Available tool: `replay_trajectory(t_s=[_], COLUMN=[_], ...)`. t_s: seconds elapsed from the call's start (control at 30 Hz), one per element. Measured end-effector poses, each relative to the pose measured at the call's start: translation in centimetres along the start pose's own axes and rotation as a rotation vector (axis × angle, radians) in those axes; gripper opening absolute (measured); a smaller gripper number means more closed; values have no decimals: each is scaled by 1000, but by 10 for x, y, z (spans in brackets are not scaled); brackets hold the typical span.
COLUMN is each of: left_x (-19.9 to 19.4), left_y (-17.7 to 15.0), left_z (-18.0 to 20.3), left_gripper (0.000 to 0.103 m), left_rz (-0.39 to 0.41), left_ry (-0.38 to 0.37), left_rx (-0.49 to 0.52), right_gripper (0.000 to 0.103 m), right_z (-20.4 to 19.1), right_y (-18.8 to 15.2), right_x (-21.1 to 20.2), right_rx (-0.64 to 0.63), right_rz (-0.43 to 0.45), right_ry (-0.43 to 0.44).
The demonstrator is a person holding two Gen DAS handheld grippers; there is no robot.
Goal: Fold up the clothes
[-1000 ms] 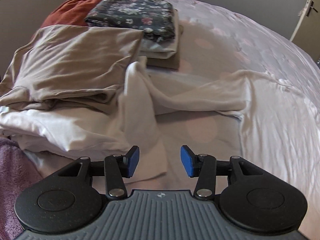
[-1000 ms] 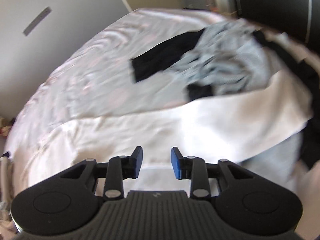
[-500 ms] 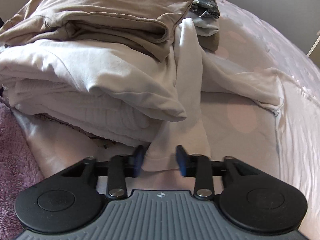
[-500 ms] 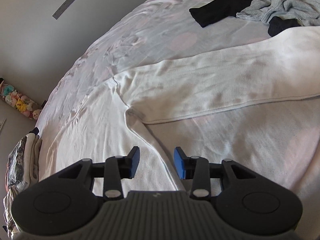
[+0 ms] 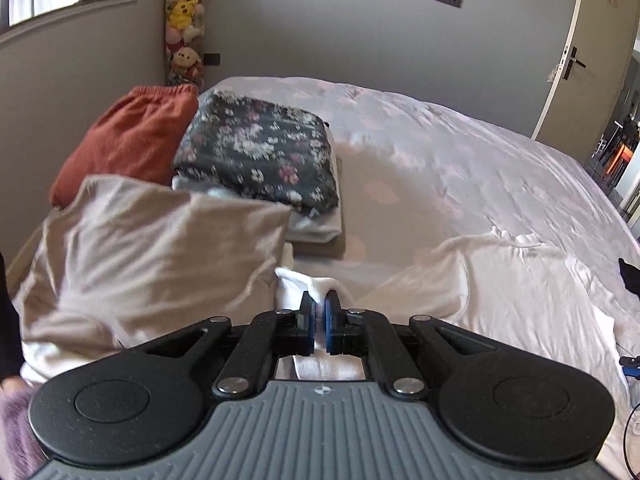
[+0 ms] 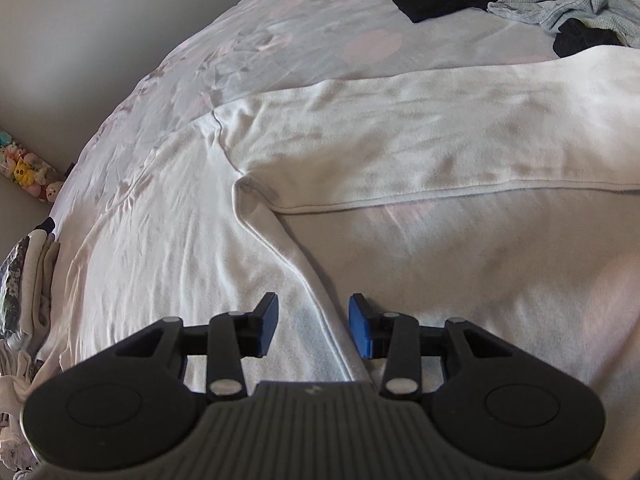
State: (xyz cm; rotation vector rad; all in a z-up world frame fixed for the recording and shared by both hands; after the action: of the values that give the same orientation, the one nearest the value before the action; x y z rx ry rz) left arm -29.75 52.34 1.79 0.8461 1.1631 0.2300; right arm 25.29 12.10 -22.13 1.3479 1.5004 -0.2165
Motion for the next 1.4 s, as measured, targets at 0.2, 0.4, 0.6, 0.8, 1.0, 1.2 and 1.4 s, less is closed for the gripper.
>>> replay_trajectory(t_s=[0.2,0.4,0.6,0.8,1.0,1.2,1.4], left_x=[-11,3,36,54,59,62,71], left_y=[68,83,52,32,30,34,37], left_z=[-30,-82,-130,-153,-155,-154,-152], left_gripper=[3,3,2,3,3,3,3], left_rz=[7,-71,-190,-242,-242,-237,-233], left_ry=[118,284,378,400,378,361,367], left_rx=[16,-13,-60,-80,-54,-42,-15], right_gripper=[43,43,43,43,37,18,16], right_z=[4,0,-32,-119,-219,-314,-378], right_y=[0,1,17,59,80,66,55], right_x=[-1,-1,-13,-8,59,145,211], right_rx=[26,4,-143,-392,-617,-765,-850], right_rz=[0,-4,-46,-86,-142,-200,-203], right_ry=[2,-9,-10,43,107,205,247])
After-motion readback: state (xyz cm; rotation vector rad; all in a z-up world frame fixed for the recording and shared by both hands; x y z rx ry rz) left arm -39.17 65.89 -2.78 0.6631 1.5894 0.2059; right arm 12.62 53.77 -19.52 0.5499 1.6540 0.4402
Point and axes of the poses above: each gripper's, at about its wrist camera, not at the fingertips, and x roughly the way its jaws point, z to its right, y to its top, the point moved 4 cm from there along x, roughly the way its jaws point, and after that the axes turned 7 degrees about -x, right-handed, at the moved point
